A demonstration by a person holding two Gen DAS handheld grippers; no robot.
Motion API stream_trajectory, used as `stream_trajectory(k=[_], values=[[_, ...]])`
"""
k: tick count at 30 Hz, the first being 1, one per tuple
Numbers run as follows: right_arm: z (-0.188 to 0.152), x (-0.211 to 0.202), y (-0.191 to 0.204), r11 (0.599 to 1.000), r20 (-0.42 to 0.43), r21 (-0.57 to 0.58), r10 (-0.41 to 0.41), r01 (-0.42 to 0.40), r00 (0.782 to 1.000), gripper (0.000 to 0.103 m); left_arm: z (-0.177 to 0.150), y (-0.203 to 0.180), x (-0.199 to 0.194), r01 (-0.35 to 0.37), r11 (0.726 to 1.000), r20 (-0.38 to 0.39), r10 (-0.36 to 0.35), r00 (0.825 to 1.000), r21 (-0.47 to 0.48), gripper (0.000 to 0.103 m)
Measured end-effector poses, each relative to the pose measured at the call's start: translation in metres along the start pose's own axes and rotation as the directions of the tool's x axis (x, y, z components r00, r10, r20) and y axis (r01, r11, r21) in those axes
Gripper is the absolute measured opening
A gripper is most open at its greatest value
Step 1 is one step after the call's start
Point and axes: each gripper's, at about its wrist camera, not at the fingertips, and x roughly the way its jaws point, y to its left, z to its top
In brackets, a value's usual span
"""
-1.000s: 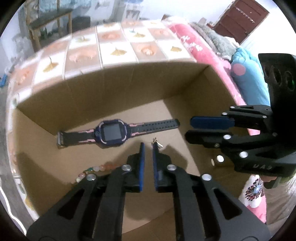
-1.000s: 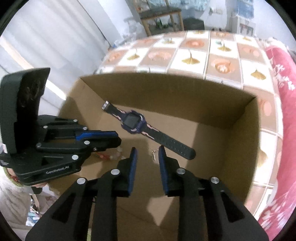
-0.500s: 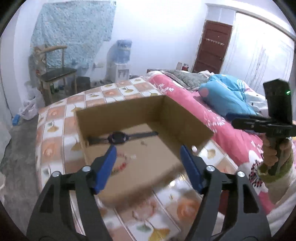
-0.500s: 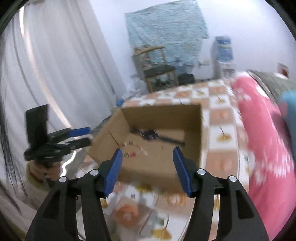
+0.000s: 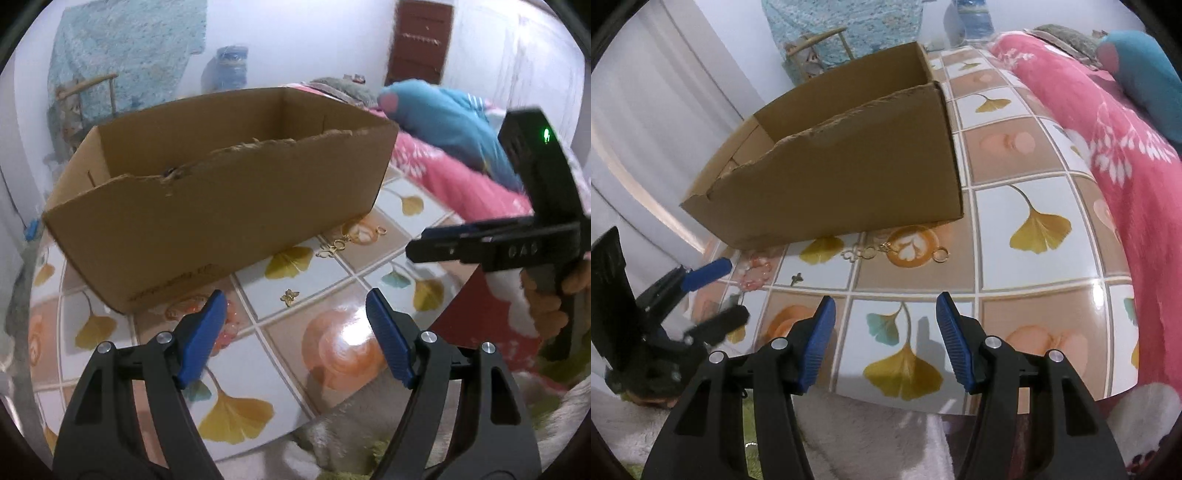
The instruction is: Organize jewelry
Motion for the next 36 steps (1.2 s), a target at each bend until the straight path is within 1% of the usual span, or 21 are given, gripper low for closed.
stream_trajectory(k=[2, 4, 8, 11, 12, 14, 16, 17, 19, 20, 24, 28, 32, 36], values=[[0.0, 0.004, -0.002, 1.0, 0.01, -0.003, -0.005, 0.005, 1.0, 0.055, -0.001, -0.004, 0.001, -0.003, 1.0, 0.002, 0.003, 1.0, 0.015, 0.074], [-0.005, 0.002, -0.001, 1.0, 0.021, -0.009, 0.01, -0.01, 1.0, 0.053, -0.001, -0.007, 0.007, -0.015, 0.999, -0.004, 0.015, 1.0, 0.031, 0.068], [-0.005, 0.0, 0.004, 0.998, 0.055, -0.041, 0.045, -0.042, 0.997, 0.051, -0.001, -0.012, 0.016, -0.023, 0.998, -0.024, 0.024, 0.999, 0.05, 0.061], [-0.001, 0.002, 0.003, 0.998, 0.075, -0.053, 0.033, -0.029, 0.997, 0.048, 0.003, -0.016, 0.021, -0.013, 0.997, -0.019, 0.014, 1.0, 0.071, 0.057], [0.0, 0.003, 0.002, 0.998, 0.079, -0.053, 0.025, -0.021, 0.997, 0.045, 0.004, -0.018, 0.022, -0.01, 0.997, -0.015, 0.011, 1.0, 0.078, 0.054], [0.002, 0.004, -0.002, 0.999, 0.085, -0.052, 0.011, -0.007, 0.996, 0.042, 0.01, -0.025, 0.028, 0.009, 0.994, -0.008, -0.008, 1.0, 0.111, 0.052], [0.005, 0.008, -0.007, 0.998, 0.086, -0.055, -0.011, 0.016, 0.996, 0.037, 0.014, -0.033, 0.038, 0.025, 0.988, -0.008, -0.024, 1.0, 0.15, 0.044], [0.006, 0.01, -0.008, 0.998, 0.085, -0.059, -0.022, 0.027, 0.996, 0.037, 0.016, -0.036, 0.042, 0.028, 0.986, -0.012, -0.026, 1.0, 0.165, 0.042], [0.007, 0.013, -0.01, 0.997, 0.084, -0.067, -0.039, 0.045, 0.996, 0.034, 0.019, -0.042, 0.055, 0.041, 0.978, -0.03, -0.036, 0.999, 0.202, 0.033], [0.007, 0.014, -0.01, 0.996, 0.084, -0.072, -0.043, 0.049, 0.996, 0.034, 0.021, -0.043, 0.061, 0.045, 0.976, -0.04, -0.037, 0.998, 0.214, 0.03], [0.009, 0.02, -0.012, 0.991, 0.085, -0.111, -0.07, 0.079, 0.994, 0.031, 0.027, -0.043, 0.074, 0.07, 0.974, -0.061, -0.059, 0.996, 0.214, 0.02], [0.011, 0.022, -0.017, 0.992, 0.087, -0.106, -0.062, 0.071, 0.994, 0.03, 0.032, -0.04, 0.08, 0.104, 0.974, -0.082, -0.09, 0.993, 0.2, 0.018], [0.01, 0.024, -0.02, 0.994, 0.086, -0.094, -0.048, 0.056, 0.995, 0.03, 0.034, -0.043, 0.083, 0.13, 0.971, -0.097, -0.113, 0.989, 0.2, 0.018], [0.009, 0.025, -0.021, 0.995, 0.086, -0.088, -0.039, 0.046, 0.996, 0.03, 0.035, -0.045, 0.09, 0.14, 0.972, -0.12, -0.119, 0.986, 0.191, 0.018]])
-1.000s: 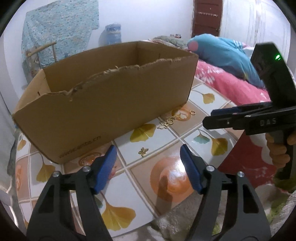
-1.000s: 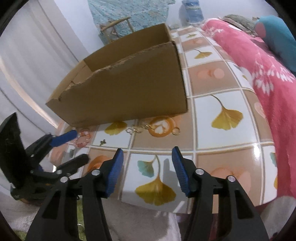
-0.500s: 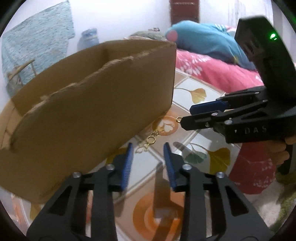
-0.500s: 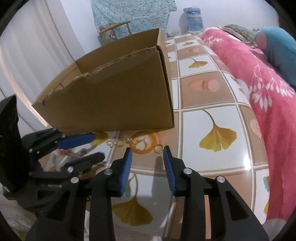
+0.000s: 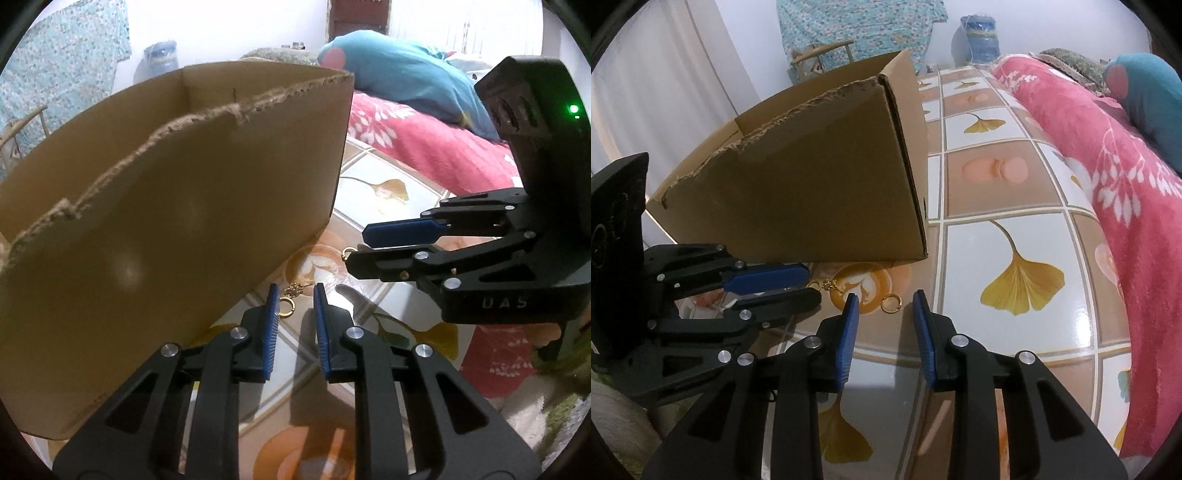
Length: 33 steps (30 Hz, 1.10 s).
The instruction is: Organize jewelry
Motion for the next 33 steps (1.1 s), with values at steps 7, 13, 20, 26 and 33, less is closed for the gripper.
stream_trajectory(k=[7, 13, 20, 26, 33], values=[[0.0, -0.002, -0.005, 1.0, 0.006, 0.013, 0.013, -0.013, 1.0, 0.03, 0.002, 0.005, -0.001, -0.005, 1.0, -0.039, 0.004, 0.999, -0.024, 0.017], [-0.001, -0.001, -0.007, 0.999, 0.008, 0.021, 0.029, -0.029, 1.0, 0.03, 0.001, 0.011, -0.002, 0.005, 0.998, -0.064, -0.009, 0.998, -0.058, 0.017], [0.0, -0.004, -0.006, 1.0, 0.016, 0.012, 0.027, -0.027, 1.0, 0.03, 0.005, 0.007, 0.002, 0.004, 1.0, -0.068, -0.005, 0.998, -0.028, 0.017], [-0.001, -0.004, -0.007, 0.999, 0.017, 0.015, 0.03, -0.03, 0.999, 0.03, 0.009, 0.003, 0.006, -0.028, 0.999, -0.083, 0.029, 0.996, 0.018, 0.013], [0.0, -0.004, -0.007, 1.0, 0.018, 0.008, 0.026, -0.026, 1.0, 0.03, 0.013, 0.004, 0.008, -0.039, 0.999, -0.085, 0.04, 0.996, 0.016, 0.007]])
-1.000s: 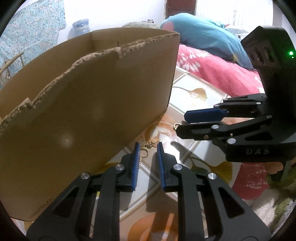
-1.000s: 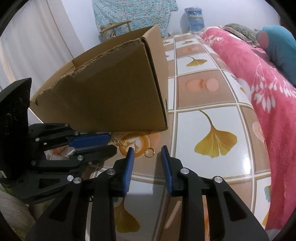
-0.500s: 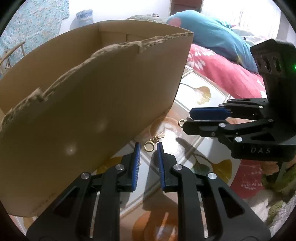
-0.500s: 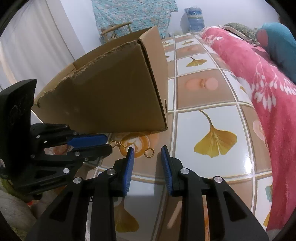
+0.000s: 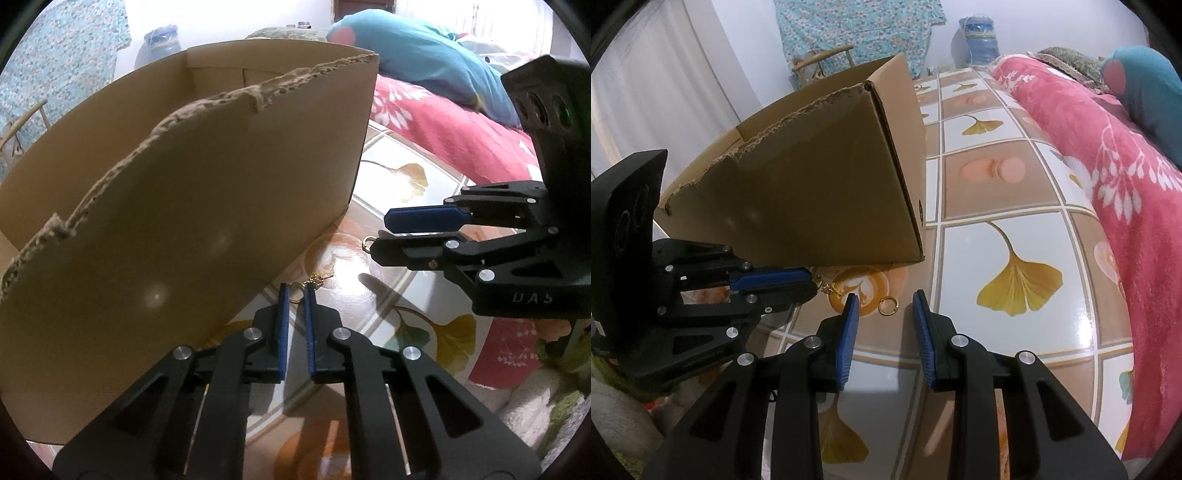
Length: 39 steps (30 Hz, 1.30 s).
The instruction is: Organize jewelry
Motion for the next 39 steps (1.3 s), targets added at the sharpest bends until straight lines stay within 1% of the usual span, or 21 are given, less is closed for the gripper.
stream_trajectory(k=[2, 6, 11, 13, 16, 18, 20, 23, 26, 27, 28, 31, 36, 39], values=[[0.0, 0.0, 0.0, 1.0, 0.002, 0.002, -0.001, 0.001, 1.0, 0.03, 0.0, 0.001, 0.0, 0.0, 1.0, 0.002, 0.0, 1.0, 0.003, 0.007], [0.0, -0.001, 0.0, 1.0, 0.003, 0.002, -0.005, 0.005, 1.0, 0.03, -0.002, 0.001, -0.001, 0.001, 1.0, 0.006, -0.001, 1.0, 0.007, 0.002], [0.0, -0.002, 0.0, 1.0, 0.005, 0.0, -0.006, 0.006, 1.0, 0.03, -0.006, -0.001, -0.006, 0.011, 1.0, -0.007, -0.011, 1.0, 0.019, 0.002], [0.0, -0.003, 0.0, 1.0, 0.006, -0.001, -0.004, 0.004, 1.0, 0.03, -0.008, -0.001, -0.01, 0.016, 1.0, 0.004, -0.016, 1.0, 0.018, 0.002], [0.0, -0.002, 0.001, 1.0, 0.006, -0.001, 0.001, -0.001, 1.0, 0.03, -0.005, 0.003, -0.013, 0.002, 1.0, 0.037, -0.003, 0.999, 0.017, 0.004], [0.0, -0.002, 0.001, 1.0, 0.006, -0.001, 0.0, 0.0, 1.0, 0.03, -0.003, 0.007, -0.01, -0.001, 1.0, 0.04, 0.0, 0.999, 0.011, 0.004], [0.0, -0.001, 0.002, 1.0, 0.007, 0.0, 0.001, -0.001, 1.0, 0.03, -0.001, 0.01, -0.007, 0.011, 1.0, 0.038, -0.012, 0.999, 0.007, 0.004], [0.0, -0.003, 0.001, 1.0, 0.013, 0.002, 0.002, -0.002, 1.0, 0.03, 0.0, 0.008, -0.006, 0.026, 0.999, 0.039, -0.027, 0.999, 0.026, 0.004], [0.0, -0.003, 0.0, 1.0, 0.013, 0.006, 0.005, -0.005, 1.0, 0.03, 0.0, 0.006, -0.002, 0.022, 0.999, 0.028, -0.023, 0.999, 0.038, 0.007], [0.0, -0.002, -0.001, 1.0, 0.012, 0.006, 0.006, -0.006, 1.0, 0.03, 0.0, 0.006, 0.0, 0.022, 0.999, 0.018, -0.023, 1.0, 0.038, 0.011], [0.0, -0.001, -0.001, 1.0, 0.011, 0.006, 0.006, -0.006, 1.0, 0.03, 0.0, 0.006, 0.001, 0.02, 0.999, 0.016, -0.021, 1.0, 0.036, 0.013], [0.0, 0.0, -0.001, 1.0, 0.01, 0.005, 0.011, -0.011, 1.0, 0.03, 0.001, 0.007, 0.001, 0.03, 0.999, 0.015, -0.031, 0.999, 0.022, 0.017], [0.0, 0.001, -0.003, 1.0, 0.011, 0.013, 0.013, -0.014, 1.0, 0.03, 0.001, 0.003, 0.001, 0.024, 0.999, 0.012, -0.025, 1.0, 0.048, 0.017], [0.0, 0.001, -0.004, 1.0, 0.011, 0.015, 0.014, -0.014, 1.0, 0.03, 0.001, 0.001, 0.002, 0.028, 0.998, 0.009, -0.029, 1.0, 0.053, 0.01]])
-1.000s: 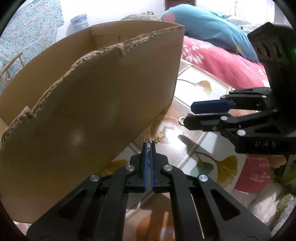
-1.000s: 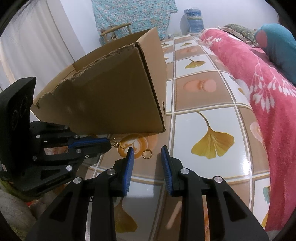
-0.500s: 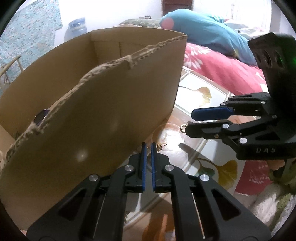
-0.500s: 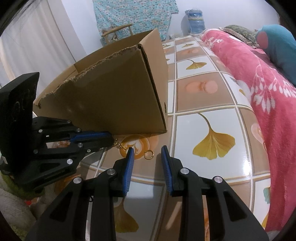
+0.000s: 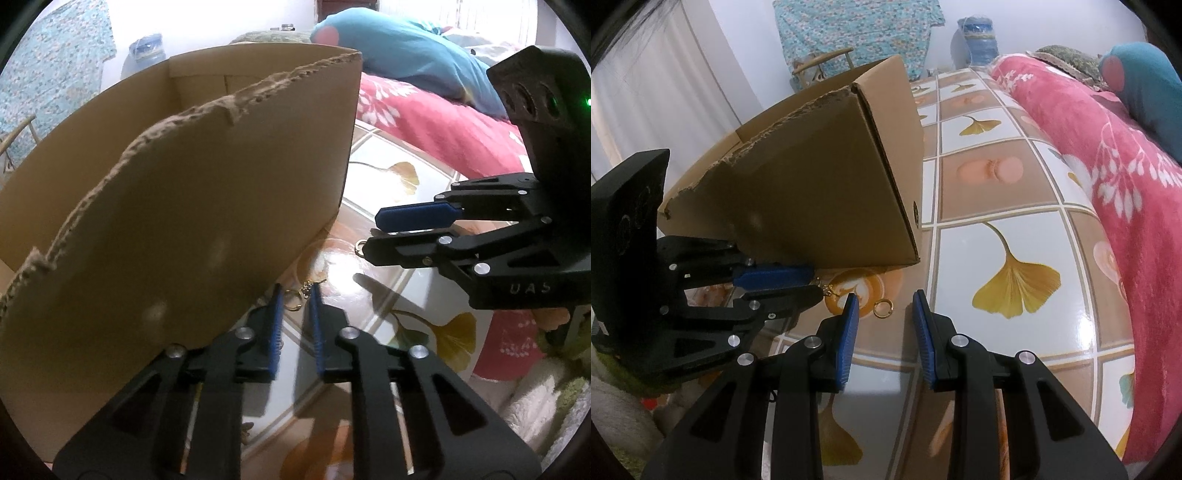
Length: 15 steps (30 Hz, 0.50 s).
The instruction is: Organize jewelry
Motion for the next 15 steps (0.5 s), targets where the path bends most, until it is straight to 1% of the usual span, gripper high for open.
stream_trajectory(k=[11, 15], values=[[-0.002, -0.004, 0.0, 1.0, 0.007, -0.004, -0.001, 0.001, 1.0, 0.03, -0.007, -0.009, -0.008, -0.004, 1.0, -0.025, 0.004, 1.0, 0.005, 0.01], [-0.002, -0.006, 0.002, 1.0, 0.003, -0.022, 0.001, -0.001, 1.0, 0.03, -0.013, -0.013, -0.013, -0.003, 1.0, -0.029, 0.002, 1.0, -0.012, 0.01]])
